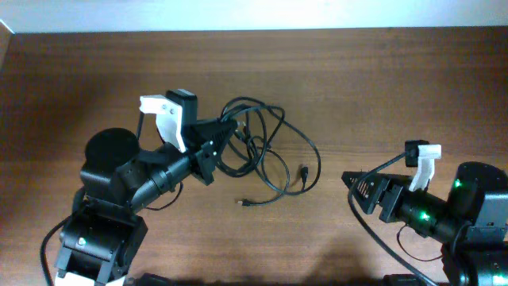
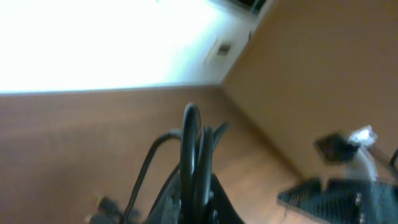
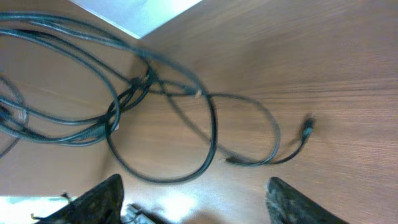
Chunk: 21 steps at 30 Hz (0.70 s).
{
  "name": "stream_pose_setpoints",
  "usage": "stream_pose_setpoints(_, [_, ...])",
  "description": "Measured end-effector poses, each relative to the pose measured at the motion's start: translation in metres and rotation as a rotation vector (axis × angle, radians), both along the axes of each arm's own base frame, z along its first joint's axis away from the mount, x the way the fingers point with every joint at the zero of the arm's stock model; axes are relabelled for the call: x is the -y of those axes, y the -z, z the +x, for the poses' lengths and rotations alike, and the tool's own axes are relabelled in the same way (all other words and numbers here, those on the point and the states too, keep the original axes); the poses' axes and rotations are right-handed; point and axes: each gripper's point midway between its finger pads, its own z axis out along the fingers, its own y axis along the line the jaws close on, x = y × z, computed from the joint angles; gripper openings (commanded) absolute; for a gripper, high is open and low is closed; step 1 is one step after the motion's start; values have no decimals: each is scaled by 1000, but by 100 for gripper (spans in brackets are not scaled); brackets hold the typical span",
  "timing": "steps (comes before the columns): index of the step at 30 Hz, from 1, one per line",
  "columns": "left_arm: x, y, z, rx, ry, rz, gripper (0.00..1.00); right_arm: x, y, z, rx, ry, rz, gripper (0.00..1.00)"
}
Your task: Untangle cables
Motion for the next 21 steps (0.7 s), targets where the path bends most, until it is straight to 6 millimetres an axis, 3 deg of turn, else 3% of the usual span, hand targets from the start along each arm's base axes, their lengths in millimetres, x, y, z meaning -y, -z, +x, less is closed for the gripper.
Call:
stream_pose_setpoints(4, [3, -29, 14, 28, -25, -139, 0, -7, -4, -5, -101, 21, 121, 73])
stream_pose_setpoints(8, [17, -21, 38, -81, -28, -243, 0, -9, -10, -3, -204, 89, 240, 73])
stream_pose_setpoints(14, [79, -18, 37, -96, 103, -283, 0, -8, -16, 1, -315, 173, 365, 73])
stream_pose_setpoints(16, [97, -23, 28, -80, 132, -295, 0, -6, -14, 3, -330, 206, 372, 65])
stream_pose_setpoints(17, [103, -23, 24, -79, 138, -296, 0, -4, -13, 5, -337, 228, 374, 52])
stream_pose_setpoints(21, [125, -23, 7, -85, 173, -296, 0, 5, -2, 17, -366, 302, 352, 24])
